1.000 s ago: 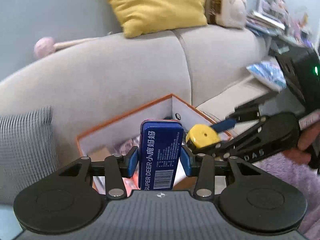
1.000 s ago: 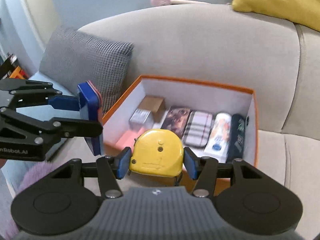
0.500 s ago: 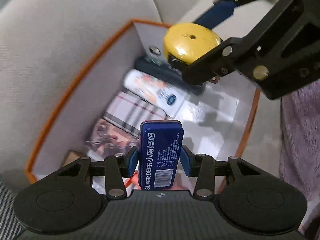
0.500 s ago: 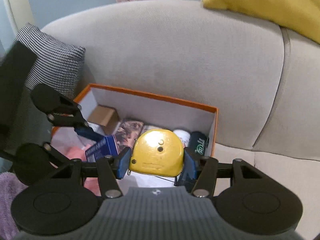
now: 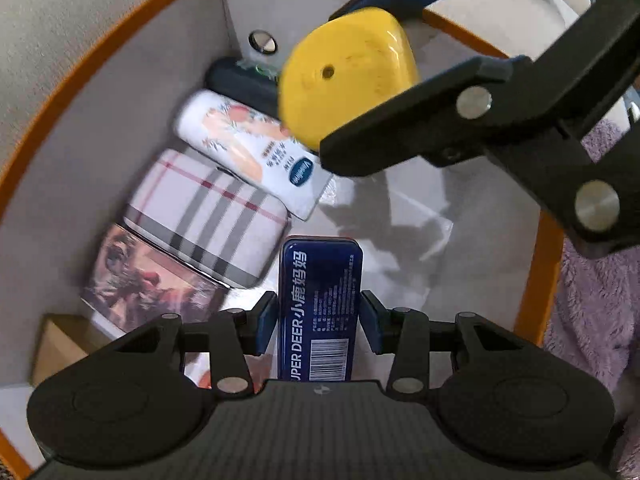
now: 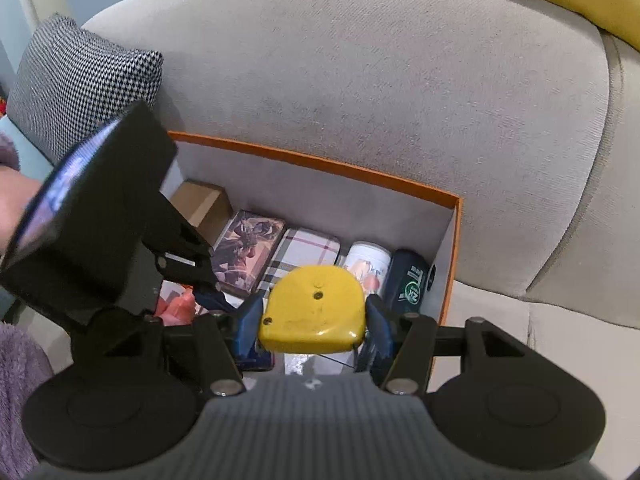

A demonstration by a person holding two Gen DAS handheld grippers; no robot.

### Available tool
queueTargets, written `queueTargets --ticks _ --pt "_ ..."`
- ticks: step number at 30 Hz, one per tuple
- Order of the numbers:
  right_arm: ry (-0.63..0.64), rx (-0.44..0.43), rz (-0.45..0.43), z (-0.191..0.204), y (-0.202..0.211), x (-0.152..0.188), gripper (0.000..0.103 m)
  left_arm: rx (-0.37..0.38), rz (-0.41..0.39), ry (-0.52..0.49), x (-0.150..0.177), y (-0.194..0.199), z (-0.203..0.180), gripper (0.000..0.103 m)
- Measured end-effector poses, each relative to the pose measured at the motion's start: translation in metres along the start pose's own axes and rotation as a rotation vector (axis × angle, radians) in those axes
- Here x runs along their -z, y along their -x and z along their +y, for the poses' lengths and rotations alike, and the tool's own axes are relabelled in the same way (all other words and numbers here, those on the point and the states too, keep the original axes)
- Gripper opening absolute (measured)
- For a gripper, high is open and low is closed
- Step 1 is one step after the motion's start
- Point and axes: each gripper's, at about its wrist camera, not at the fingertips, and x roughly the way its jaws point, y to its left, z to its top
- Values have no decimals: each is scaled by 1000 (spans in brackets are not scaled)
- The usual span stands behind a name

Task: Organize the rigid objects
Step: 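Lower the blue tin into the box with the left gripper while the right releases the tape measure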

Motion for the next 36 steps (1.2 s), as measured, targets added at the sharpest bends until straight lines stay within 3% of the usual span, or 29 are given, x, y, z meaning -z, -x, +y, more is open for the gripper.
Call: queueTargets --ticks 3,6,10,13,16,19,27,30,36 --pt "24 0 17 0 -7 -1 56 10 2 33 3 -4 5 57" --pt "21 2 26 -3 -11 -2 28 36 -6 68 8 -5 10 59" --pt "10 -9 39 -5 -14 -5 21 99 -49 156 16 0 22 60" --pt "28 -9 58 -4 -15 -4 21 121 -88 213 22 7 29 59" --pt "37 -27 109 -4 -22 -4 21 112 -119 248 26 10 33 45" --pt "39 -45 163 -4 -30 -1 22 99 -101 277 18 10 33 33" --pt "78 -52 269 7 -55 2 20 143 -85 259 18 7 31 27" --pt "106 -60 301 10 -63 1 19 174 -48 220 18 0 25 16" --pt "180 -65 372 17 -79 2 19 196 -46 210 17 -6 20 16"
